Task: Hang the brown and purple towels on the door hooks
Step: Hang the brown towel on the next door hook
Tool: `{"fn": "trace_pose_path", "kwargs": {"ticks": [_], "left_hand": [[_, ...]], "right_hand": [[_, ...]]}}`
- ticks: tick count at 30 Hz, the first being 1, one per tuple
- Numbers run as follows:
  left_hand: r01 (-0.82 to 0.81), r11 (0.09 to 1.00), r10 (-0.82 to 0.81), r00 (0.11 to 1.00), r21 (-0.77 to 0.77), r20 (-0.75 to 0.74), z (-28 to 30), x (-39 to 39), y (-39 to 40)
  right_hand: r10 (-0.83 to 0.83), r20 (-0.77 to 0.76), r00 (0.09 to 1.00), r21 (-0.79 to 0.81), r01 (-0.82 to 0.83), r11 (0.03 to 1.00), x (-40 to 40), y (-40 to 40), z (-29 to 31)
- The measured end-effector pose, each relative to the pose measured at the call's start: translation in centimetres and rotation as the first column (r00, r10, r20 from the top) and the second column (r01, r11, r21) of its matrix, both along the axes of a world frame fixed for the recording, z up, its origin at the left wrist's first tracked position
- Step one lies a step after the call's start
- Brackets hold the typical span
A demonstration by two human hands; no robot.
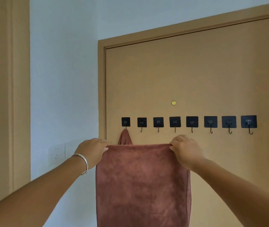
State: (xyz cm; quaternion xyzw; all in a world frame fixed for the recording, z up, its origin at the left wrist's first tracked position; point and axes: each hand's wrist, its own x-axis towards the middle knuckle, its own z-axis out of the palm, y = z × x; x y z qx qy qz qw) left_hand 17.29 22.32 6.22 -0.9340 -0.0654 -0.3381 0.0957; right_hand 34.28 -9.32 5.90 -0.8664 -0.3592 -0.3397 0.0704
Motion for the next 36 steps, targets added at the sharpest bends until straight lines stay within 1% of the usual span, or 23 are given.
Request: {"fn": "trace_pose_path", "kwargs": {"ticks": [4, 6, 8, 12, 15, 18, 20, 23, 25, 27, 29, 32, 35, 36], "left_hand": [[-0.032, 0.999, 0.032, 0.999, 0.005, -0.023, -0.2, 4.1, 1.5], [-0.072, 0.997, 0.072, 0.997, -0.001, -0.031, -0.3, 6.5, 2.4], [-0.112, 0.994, 0.111, 0.991, -0.006, -0.070, -0.4, 8.7, 3.3], [-0.084, 0.993, 0.092, 0.991, 0.082, -0.097, 0.1, 13.0, 5.6], [0.018, 0.992, -0.005, 0.994, 0.122, -0.111, 1.0, 15.9, 7.5], [0.150, 0.986, -0.142, 0.984, 0.074, -0.105, 2.1, 18.8, 9.1], [0.212, 0.959, -0.190, 0.974, 0.187, -0.126, 2.6, 21.1, 10.2], [0.249, 0.906, -0.203, 0.965, 0.343, -0.166, 3.1, 24.2, 11.5], [0.273, 0.876, -0.218, 0.959, 0.397, -0.179, 3.5, 25.7, 12.3], [0.290, 0.852, -0.227, 0.955, 0.435, -0.192, 3.8, 26.9, 13.1], [0.314, 0.833, -0.265, 0.949, 0.455, -0.170, 4.1, 28.2, 13.8], [0.345, 0.810, -0.329, 0.937, 0.474, -0.119, 4.2, 29.8, 13.8], [0.439, 0.739, -0.470, 0.880, 0.510, -0.077, 4.2, 30.0, 14.0], [0.435, 0.716, -0.472, 0.878, 0.546, -0.081, 4.4, 30.4, 14.2]], "right_hand": [[-0.018, -0.013, 1.000, -0.009, 0.018, 1.000, 4.2, 2.0, -0.5], [-0.032, -0.010, 0.999, -0.014, 0.032, 0.999, 6.1, 3.1, -0.8], [-0.050, -0.023, 0.999, 0.001, 0.050, 0.999, 7.8, 4.3, -1.0], [-0.081, -0.024, 0.996, 0.027, 0.082, 0.996, 11.1, 7.0, -1.0], [-0.078, -0.063, 0.995, 0.075, 0.083, 0.994, 13.4, 9.3, 0.2], [-0.096, -0.071, 0.993, 0.099, 0.102, 0.990, 15.4, 11.5, 1.5], [-0.097, -0.058, 0.994, 0.111, 0.103, 0.989, 16.6, 13.0, 2.0], [-0.085, -0.055, 0.995, 0.142, 0.092, 0.986, 18.2, 14.7, 2.7], [-0.075, -0.014, 0.997, 0.099, 0.076, 0.992, 19.1, 15.4, 3.0], [-0.047, 0.044, 0.998, 0.023, 0.046, 0.999, 20.0, 16.0, 3.3], [-0.059, 0.071, 0.996, -0.010, 0.060, 0.998, 21.0, 16.6, 3.2], [-0.135, 0.020, 0.991, 0.006, 0.135, 0.991, 22.2, 17.2, 2.9], [-0.186, 0.000, 0.983, -0.012, 0.186, 0.983, 23.4, 17.2, 2.9], [-0.203, -0.014, 0.979, -0.008, 0.203, 0.979, 23.7, 17.1, 3.0]]}}
